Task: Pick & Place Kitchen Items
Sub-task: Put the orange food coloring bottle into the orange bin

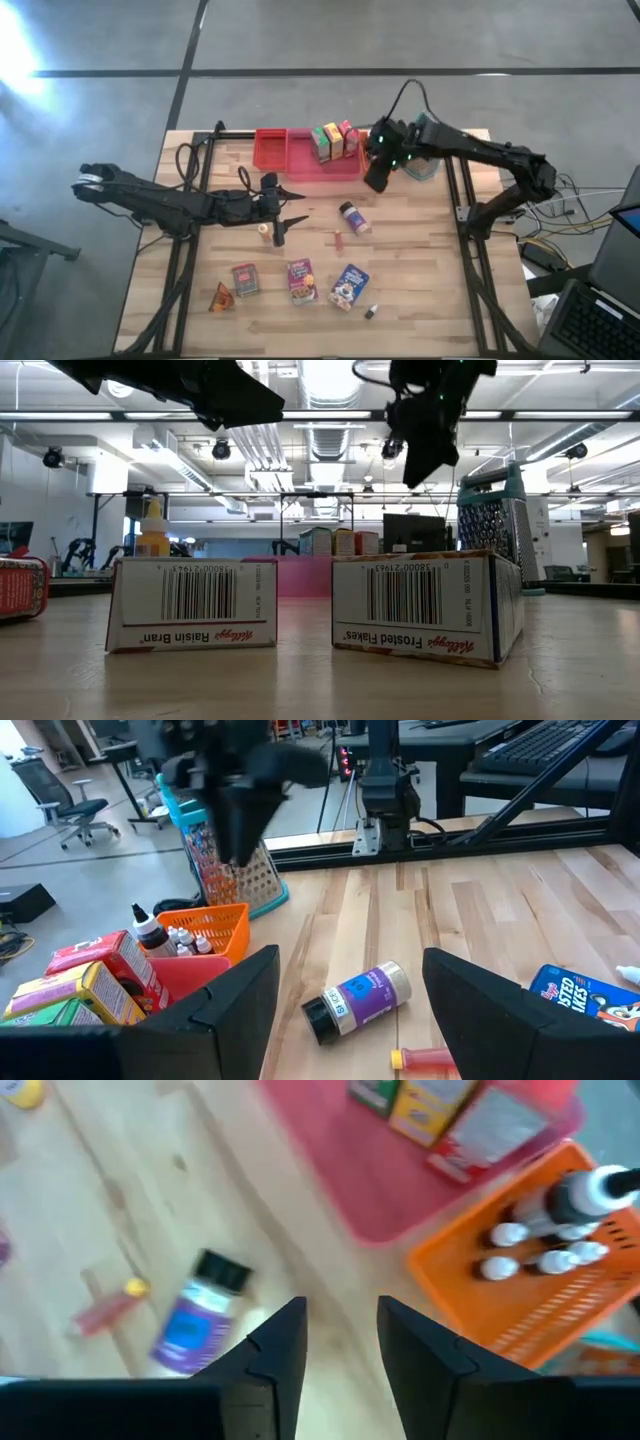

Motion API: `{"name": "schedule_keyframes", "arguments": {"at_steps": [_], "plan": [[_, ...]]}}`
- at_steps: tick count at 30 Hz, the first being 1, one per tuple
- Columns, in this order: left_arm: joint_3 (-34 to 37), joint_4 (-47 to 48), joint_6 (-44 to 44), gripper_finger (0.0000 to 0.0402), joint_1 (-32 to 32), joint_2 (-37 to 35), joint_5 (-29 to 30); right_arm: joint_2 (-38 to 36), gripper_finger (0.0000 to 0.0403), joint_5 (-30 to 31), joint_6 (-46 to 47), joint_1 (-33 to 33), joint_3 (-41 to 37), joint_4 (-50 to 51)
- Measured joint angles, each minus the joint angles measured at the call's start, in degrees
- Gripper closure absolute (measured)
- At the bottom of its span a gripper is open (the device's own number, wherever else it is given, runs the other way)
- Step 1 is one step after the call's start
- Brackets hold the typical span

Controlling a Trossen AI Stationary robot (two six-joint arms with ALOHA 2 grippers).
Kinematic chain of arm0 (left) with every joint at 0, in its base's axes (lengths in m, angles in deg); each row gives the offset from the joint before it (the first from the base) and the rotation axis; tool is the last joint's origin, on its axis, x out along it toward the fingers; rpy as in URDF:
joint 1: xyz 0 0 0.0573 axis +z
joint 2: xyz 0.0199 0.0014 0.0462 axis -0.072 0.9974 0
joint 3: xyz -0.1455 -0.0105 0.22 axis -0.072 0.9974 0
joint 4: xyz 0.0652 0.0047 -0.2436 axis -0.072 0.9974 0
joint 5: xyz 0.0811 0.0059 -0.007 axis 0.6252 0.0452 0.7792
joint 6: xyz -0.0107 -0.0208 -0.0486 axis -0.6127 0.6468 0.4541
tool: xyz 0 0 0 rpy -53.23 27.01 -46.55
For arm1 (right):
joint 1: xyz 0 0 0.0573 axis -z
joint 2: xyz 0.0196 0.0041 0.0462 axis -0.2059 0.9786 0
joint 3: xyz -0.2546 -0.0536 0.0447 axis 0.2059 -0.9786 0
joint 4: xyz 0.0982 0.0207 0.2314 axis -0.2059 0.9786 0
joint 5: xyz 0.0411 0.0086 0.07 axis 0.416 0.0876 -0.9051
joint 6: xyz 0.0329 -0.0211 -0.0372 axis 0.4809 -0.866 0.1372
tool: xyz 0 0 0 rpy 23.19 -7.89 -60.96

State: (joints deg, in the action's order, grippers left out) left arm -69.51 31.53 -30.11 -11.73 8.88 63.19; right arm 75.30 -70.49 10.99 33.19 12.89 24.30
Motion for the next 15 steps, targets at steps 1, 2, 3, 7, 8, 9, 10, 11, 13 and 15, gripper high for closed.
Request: {"name": "schedule_keyframes", "arguments": {"at_steps": [1,2,3,7,8,9,10,11,13,15], "plan": [[0.0,0.01,0.0,0.0149,0.0,0.0,0.0,-0.03,0.0288,1.67,2.63,-2.46,-0.01,-0.08],[0.0,0.01,0.0,0.0149,0.0,0.0,0.0,0.0,0.029,3.29,5.41,-4.99,-0.03,-0.18],[0.0,0.14,0.02,0.0149,0.0,0.02,0.0,0.21,0.0292,5.0,8.52,-7.72,-0.04,-0.28],[0.0,0.67,0.02,0.0149,0.0,0.02,0.0,1.4,0.0296,11.93,22.97,-17.9,-0.04,-0.95],[0.0,0.6,0.04,0.0149,0.0,0.02,0.0,1.83,0.0294,13.29,25.79,-19.84,-0.07,-1.54],[0.0,0.49,0.05,0.0149,0.0,0.02,0.0,2.19,0.0291,14.18,28.98,-21.42,-0.07,-2.38],[0.0,0.46,0.24,0.0149,0.0,0.02,-0.01,2.47,0.0286,14.35,32.16,-22.63,-0.07,-3.26],[0.0,0.52,0.45,0.0149,0.0,0.02,-0.04,2.95,0.0281,14.28,35.27,-23.46,-0.07,-4.13],[0.0,0.62,1.02,0.0149,0.0,0.02,-0.39,4.18,0.027,12.83,41.01,-24.49,-0.07,-5.37],[0.0,1.13,1.54,0.0149,0.0,0.02,-0.46,5.7,0.0257,11.63,43.71,-24.84,-0.07,-6.14]]}}
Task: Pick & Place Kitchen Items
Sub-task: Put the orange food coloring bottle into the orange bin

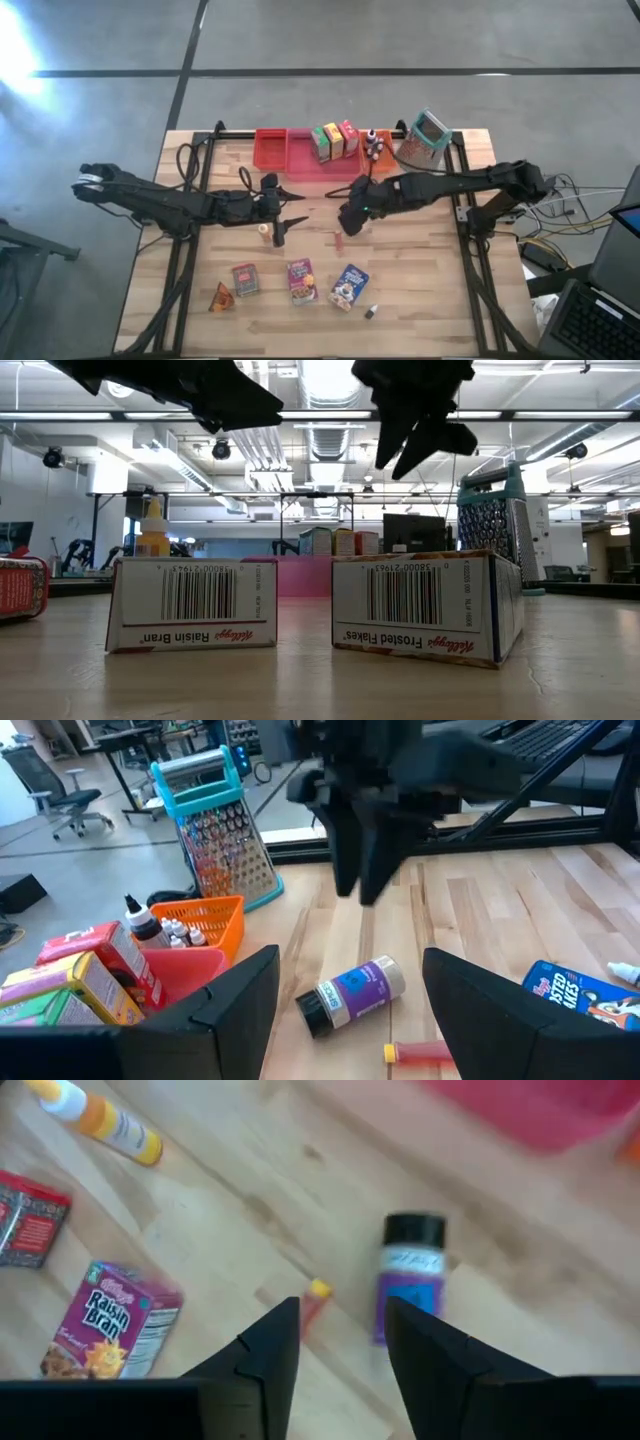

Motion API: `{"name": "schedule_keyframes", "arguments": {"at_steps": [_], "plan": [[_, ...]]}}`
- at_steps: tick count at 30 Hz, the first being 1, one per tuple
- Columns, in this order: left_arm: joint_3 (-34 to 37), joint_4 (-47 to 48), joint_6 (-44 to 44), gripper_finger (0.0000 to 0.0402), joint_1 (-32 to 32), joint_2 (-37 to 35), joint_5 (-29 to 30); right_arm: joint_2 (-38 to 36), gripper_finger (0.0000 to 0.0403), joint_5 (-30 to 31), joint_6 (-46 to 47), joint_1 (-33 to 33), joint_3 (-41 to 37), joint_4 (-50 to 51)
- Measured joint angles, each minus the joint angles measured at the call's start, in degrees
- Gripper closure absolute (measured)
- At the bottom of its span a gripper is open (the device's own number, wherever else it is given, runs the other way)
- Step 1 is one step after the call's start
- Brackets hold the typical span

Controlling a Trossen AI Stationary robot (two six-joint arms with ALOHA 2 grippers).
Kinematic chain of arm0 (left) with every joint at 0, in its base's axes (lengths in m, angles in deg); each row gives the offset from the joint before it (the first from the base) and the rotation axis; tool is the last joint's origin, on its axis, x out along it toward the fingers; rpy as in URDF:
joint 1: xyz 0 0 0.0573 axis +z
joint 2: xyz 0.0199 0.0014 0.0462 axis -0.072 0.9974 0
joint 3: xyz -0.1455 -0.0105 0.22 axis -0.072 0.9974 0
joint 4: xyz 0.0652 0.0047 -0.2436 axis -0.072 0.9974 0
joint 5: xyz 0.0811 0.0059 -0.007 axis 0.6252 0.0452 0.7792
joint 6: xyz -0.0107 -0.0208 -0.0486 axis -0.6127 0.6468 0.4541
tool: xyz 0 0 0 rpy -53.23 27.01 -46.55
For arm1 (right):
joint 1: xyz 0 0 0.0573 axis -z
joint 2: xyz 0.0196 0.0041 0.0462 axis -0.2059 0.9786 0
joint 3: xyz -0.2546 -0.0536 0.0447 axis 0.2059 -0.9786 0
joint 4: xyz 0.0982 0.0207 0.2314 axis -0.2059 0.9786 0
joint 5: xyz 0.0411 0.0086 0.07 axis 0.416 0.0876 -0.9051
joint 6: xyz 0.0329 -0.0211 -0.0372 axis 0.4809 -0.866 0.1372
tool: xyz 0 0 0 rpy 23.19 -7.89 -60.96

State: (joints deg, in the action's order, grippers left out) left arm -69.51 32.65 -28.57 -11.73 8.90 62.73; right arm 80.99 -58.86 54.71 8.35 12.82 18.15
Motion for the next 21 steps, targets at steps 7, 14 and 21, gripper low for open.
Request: {"name": "schedule_keyframes", "arguments": {"at_steps": [7,14,21], "plan": [[0.0,4.65,3.29,0.0149,0.0,-0.02,-0.04,7.89,0.0223,-0.81,2.9,-0.7,1.41,-1.62],[0.0,6.96,6.02,0.0149,0.0,-2.27,-0.04,15.17,0.0212,-3.43,8.15,-1.59,3.72,-1.42],[0.0,11.25,7.62,0.0149,-0.06,-5.15,-0.04,19.54,0.0224,-7.64,13.81,-2.51,4.09,-3.02]]}}
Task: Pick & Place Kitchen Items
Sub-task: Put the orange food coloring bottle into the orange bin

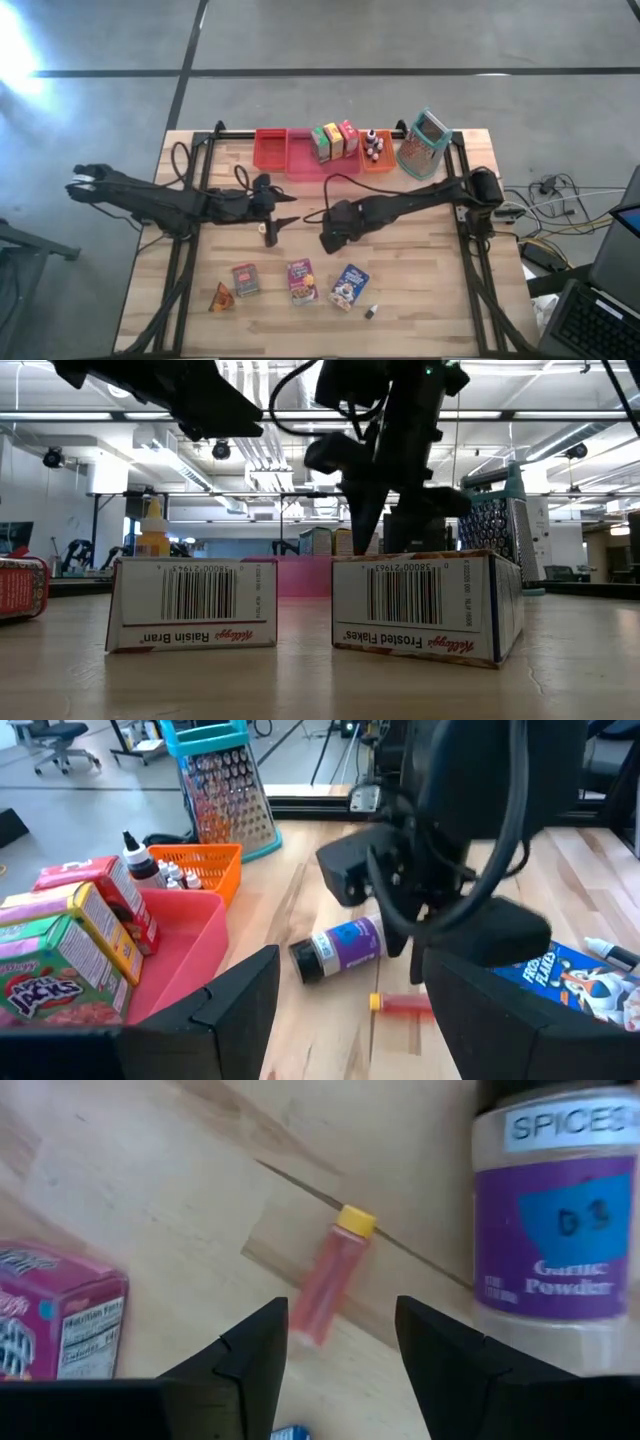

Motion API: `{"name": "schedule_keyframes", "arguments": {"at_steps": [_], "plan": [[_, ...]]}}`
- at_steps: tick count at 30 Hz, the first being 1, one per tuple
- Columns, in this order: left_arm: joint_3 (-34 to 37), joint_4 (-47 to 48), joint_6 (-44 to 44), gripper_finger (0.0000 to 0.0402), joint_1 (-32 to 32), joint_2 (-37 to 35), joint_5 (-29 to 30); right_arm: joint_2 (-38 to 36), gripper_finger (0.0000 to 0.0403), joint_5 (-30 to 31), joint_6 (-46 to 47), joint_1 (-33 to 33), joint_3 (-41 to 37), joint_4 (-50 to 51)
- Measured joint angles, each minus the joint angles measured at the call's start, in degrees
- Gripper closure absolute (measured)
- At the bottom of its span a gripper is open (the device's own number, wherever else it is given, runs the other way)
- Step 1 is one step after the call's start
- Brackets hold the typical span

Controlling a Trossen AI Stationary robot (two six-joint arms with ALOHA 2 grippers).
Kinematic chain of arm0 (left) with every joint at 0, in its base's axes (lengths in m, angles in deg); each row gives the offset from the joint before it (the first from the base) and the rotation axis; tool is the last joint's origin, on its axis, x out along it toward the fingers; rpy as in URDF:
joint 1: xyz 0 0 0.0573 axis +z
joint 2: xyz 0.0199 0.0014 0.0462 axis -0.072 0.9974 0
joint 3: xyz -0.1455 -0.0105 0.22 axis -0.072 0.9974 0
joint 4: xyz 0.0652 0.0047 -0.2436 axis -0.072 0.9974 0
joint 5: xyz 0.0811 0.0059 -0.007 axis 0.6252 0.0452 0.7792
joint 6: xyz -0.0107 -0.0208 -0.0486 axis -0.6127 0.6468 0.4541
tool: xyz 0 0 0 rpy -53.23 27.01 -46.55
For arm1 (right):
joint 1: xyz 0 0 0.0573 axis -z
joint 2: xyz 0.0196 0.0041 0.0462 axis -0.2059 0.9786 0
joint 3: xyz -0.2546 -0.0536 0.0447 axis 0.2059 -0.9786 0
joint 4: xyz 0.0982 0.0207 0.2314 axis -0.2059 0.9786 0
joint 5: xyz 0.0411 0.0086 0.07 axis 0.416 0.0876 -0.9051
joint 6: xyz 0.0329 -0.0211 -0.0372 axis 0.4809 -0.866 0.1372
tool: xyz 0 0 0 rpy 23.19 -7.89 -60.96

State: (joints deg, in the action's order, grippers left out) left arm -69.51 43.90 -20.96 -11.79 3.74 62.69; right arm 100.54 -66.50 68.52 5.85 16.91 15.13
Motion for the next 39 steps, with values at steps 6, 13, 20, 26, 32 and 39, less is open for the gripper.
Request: {"name": "schedule_keyframes", "arguments": {"at_steps": [6,13,20,26,32,39], "plan": [[0.13,1.56,0.25,0.0149,-0.05,-1.11,-0.01,4.85,0.0244,-0.27,1.18,-0.04,2.94,-0.24],[0.94,1.6,0.97,0.0149,-0.05,-1.8,0.02,10.65,0.0262,-0.19,-0.32,0.89,8.06,1.99],[0.94,1.45,1.23,0.0149,-0.05,-1.73,0.02,12.61,0.0258,-0.07,-0.47,1.39,9.43,4.65],[0.94,1.43,1.33,0.0149,-0.05,-1.73,0.02,12.48,0.0247,-0.15,-1.79,1.71,9.16,5.02],[0.94,1.41,1.43,0.0149,-0.05,-1.73,0.02,13.12,0.0285,0.02,-3.36,1.71,9.14,5.32],[0.94,1.63,1.47,0.0149,-0.05,-1.73,0.03,13.2,0.0342,0.02,-5.05,1.81,9.06,5.56]]}}
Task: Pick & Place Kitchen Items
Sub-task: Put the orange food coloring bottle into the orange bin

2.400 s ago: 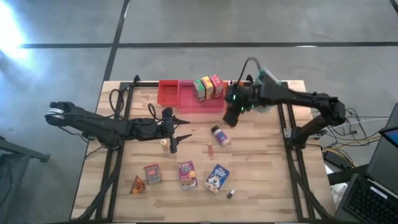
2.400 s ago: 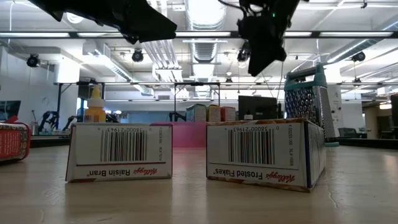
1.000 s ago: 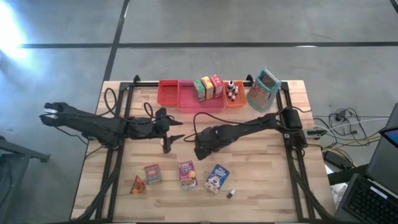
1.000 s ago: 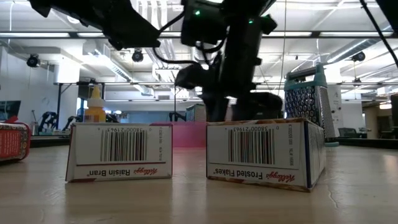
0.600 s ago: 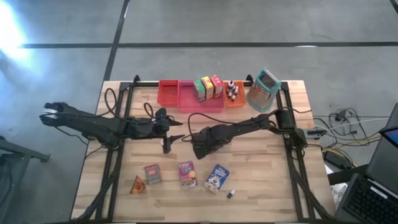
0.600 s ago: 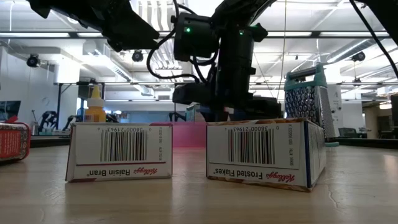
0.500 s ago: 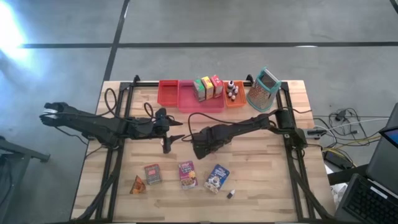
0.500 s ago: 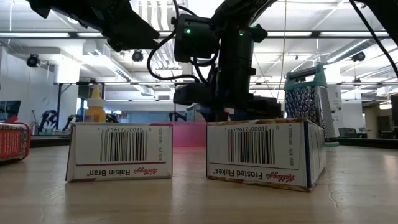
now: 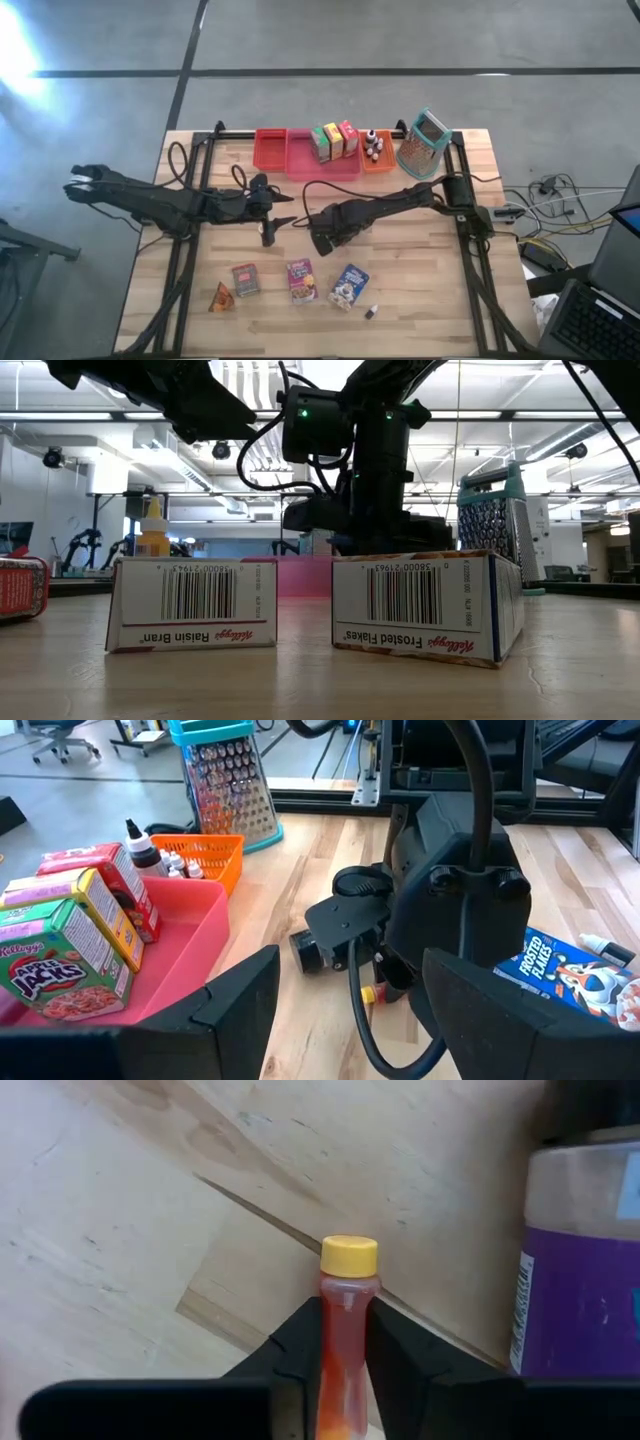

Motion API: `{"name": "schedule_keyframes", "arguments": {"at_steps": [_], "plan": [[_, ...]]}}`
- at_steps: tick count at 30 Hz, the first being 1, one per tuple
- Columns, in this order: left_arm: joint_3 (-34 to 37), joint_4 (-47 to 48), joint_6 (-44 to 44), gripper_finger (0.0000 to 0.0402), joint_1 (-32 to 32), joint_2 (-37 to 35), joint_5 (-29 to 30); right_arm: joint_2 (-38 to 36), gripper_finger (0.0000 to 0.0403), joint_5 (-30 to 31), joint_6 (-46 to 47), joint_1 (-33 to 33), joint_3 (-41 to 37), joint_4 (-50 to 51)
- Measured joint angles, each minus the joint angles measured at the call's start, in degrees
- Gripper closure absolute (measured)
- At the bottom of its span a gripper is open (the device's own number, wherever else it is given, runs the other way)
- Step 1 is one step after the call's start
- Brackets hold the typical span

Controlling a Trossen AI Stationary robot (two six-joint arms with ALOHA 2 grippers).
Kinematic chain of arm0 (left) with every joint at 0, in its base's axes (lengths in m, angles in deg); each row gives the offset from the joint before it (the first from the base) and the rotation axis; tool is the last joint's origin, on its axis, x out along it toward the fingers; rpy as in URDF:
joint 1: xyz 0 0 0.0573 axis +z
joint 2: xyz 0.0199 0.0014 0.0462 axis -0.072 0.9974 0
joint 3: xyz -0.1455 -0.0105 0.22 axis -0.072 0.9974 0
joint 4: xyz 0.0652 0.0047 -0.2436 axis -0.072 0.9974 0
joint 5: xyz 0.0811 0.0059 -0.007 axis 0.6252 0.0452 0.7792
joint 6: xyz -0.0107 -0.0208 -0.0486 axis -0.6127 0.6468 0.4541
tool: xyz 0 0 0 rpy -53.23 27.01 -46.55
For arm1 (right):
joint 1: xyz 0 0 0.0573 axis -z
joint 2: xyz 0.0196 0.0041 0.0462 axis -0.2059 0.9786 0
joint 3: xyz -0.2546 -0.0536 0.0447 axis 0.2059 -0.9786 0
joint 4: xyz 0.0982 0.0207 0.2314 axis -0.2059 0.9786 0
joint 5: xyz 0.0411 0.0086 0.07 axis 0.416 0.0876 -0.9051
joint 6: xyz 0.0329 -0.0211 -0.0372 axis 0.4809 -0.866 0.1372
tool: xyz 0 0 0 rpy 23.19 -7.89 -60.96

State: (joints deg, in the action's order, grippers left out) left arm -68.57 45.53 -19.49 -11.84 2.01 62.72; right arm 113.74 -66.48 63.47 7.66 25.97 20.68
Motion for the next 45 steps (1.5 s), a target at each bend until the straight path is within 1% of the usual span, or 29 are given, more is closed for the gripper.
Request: {"name": "schedule_keyframes", "arguments": {"at_steps": [4,9,14,18,21,24,26,27,29,31,35,38,40,42,45], "plan": [[0.0,0.14,0.0,0.0149,0.0,0.0,0.01,-0.1,0.0353,-0.02,-1.95,0.02,0.29,-0.04],[0.0,0.95,0.0,0.0149,0.0,0.0,0.01,-1.12,0.0341,-0.22,-4.33,0.0,0.2,0.08],[0.01,1.93,-0.42,0.0149,0.0,-0.5,0.03,-4.06,0.0332,1.18,-6.46,-0.73,0.27,3.89],[1.52,1.73,-0.62,0.0149,0.0,-0.74,0.05,-6.91,0.0344,2.5,-9.01,-1.62,0.25,4.6],[3.65,-2.58,-2.14,0.0149,0.11,-1.24,1.94,-10.83,0.0354,5.09,-10.76,-2.54,0.25,4.56],[6.54,-13.4,-4.72,0.0149,0.13,-2.47,3.3,-15.25,0.0358,9.46,-12.8,-3.48,0.25,3.7],[8.66,-21.79,-5.66,0.0149,0.13,-2.95,2.1,-18.39,0.0354,12.95,-15.52,-4.21,0.25,1.3],[9.9,-25.37,-5.62,0.0149,0.13,-3.1,0.37,-19.93,0.0352,14.72,-17.2,-4.66,0.25,-0.59],[11.96,-31.64,-5.58,0.0149,0.13,-2.82,-4.05,-22.93,0.0345,17.61,-21.92,-5.67,0.25,-6.44],[13.46,-36.6,-5.13,0.0149,0.12,-2.31,-7.32,-24.88,0.034,19.35,-28.54,-6.82,0.3,-14.42],[14.03,-42.77,-4.96,0.0149,0.11,-1.18,-13.78,-26.52,0.0333,19.06,-42.29,-8.97,0.31,-31.22],[13.9,-46.92,-4.89,0.0149,0.1,0.05,-18.79,-26.8,0.0337,17.92,-49.28,-10.1,0.35,-38.62],[13.63,-50.62,-4.91,0.0149,0.0,1.18,-21.66,-26.84,0.0342,17.42,-52.33,-10.72,0.36,-41.14],[13.55,-53.2,-4.92,0.0149,-0.02,2.43,-23.03,-26.56,0.0347,16.56,-53.77,-11.15,0.36,-42.59],[13.19,-56.32,-4.91,0.0149,-0.07,4.89,-23.07,-26.1,0.0352,15.28,-55.49,-11.41,0.31,-44.03]]}}
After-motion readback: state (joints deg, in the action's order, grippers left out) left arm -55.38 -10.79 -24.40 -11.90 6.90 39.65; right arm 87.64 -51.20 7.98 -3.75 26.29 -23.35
